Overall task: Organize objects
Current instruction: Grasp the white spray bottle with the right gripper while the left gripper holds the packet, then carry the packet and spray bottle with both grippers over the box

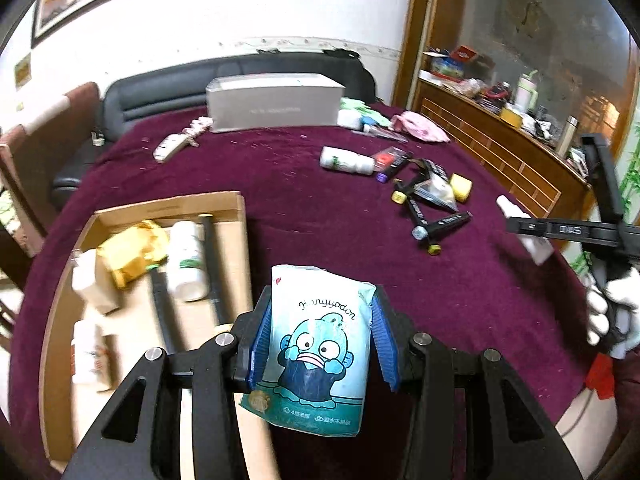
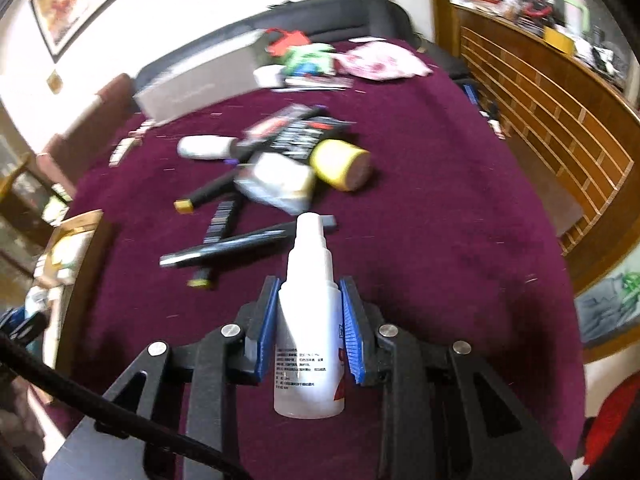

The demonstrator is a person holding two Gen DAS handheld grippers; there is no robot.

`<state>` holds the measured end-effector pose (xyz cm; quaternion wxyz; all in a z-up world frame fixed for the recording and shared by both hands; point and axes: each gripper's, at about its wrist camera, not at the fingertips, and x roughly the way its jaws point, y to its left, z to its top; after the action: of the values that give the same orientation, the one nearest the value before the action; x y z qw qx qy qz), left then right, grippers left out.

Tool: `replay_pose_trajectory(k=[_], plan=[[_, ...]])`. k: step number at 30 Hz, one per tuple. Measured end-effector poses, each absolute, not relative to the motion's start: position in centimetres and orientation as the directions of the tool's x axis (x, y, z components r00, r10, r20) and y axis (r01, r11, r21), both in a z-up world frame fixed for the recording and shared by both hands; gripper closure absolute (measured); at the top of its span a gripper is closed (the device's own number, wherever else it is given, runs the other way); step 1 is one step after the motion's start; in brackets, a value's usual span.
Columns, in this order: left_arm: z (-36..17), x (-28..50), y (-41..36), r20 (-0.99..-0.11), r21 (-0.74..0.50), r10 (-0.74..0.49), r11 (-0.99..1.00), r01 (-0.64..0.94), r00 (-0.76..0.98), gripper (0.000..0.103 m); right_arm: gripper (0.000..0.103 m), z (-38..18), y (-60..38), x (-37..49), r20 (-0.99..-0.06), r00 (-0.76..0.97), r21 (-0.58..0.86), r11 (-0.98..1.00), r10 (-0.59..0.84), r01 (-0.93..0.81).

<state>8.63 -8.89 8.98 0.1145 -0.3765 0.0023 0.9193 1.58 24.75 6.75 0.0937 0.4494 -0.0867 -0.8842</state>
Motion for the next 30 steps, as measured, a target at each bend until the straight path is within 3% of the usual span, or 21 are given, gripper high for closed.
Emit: replay_pose_trajectory(k=[17, 30], plan=[[7.8, 11.0, -16.5, -0.673, 0.037, -0.039, -0.999, 0.019, -0.739, 0.063, 0.076, 8.6, 6.3, 3.8, -0.749, -0.456, 0.315, -0.864, -0.481, 0.393], [4.8, 9.3, -21.0, -0.713, 0.04, -0.106, -0.993, 0.111, -0.693, 0.063, 0.075, 7.8, -5.1, 3.1, -0.753, -0.364, 0.342, -0.798, -0.548, 0.495]])
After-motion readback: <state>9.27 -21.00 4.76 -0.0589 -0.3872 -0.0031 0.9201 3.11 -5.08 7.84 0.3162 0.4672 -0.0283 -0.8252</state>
